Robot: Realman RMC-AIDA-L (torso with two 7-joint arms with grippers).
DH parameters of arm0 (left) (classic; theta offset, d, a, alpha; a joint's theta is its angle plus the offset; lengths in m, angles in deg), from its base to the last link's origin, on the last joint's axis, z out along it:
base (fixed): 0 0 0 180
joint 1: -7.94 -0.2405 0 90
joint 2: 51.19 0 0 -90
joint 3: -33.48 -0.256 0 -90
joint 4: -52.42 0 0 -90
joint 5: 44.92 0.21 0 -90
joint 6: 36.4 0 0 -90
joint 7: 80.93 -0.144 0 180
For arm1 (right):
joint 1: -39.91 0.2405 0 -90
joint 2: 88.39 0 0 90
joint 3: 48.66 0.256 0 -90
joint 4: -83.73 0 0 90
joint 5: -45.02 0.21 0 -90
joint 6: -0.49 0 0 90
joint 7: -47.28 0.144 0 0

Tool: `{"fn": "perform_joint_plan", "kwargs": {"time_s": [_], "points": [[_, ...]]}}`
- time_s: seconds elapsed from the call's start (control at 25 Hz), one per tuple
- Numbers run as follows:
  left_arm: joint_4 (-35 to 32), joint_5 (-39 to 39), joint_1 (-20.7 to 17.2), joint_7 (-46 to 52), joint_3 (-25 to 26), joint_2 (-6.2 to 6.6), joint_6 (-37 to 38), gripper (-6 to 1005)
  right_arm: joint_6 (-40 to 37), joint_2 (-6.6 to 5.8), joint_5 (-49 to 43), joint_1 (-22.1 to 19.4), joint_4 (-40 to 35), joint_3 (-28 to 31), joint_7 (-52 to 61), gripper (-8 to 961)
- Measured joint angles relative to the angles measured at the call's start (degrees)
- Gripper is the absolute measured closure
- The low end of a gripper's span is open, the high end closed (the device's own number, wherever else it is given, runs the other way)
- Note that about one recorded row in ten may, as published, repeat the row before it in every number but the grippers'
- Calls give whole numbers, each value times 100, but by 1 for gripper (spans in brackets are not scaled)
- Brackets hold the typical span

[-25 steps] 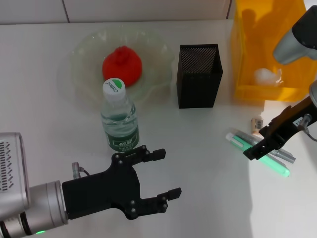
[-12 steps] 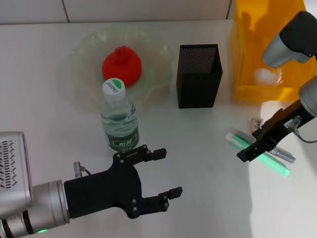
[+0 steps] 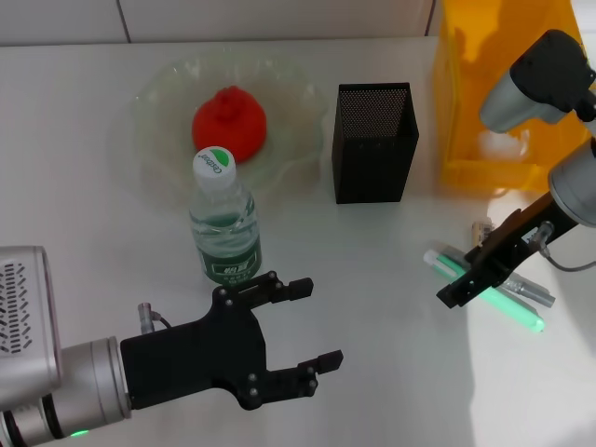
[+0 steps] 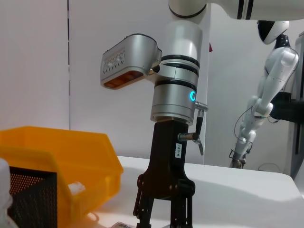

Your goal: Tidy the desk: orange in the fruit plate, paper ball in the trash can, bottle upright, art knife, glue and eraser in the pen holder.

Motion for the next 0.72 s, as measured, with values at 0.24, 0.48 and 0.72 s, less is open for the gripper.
{"fn": "perform_joint_plan", "kwargs": {"time_s": [0.24, 0.48, 0.72], "points": [[1, 2, -6, 2, -1, 0, 0, 211, 55, 0, 0, 34, 134, 1, -13, 163], [2, 6, -26, -4, -4, 0, 1, 211, 60, -1, -29, 58, 244, 37, -12, 175], [1, 6, -25, -4, -9, 0, 1, 211, 69, -6, -43, 71, 283, 62, -11, 344]]}}
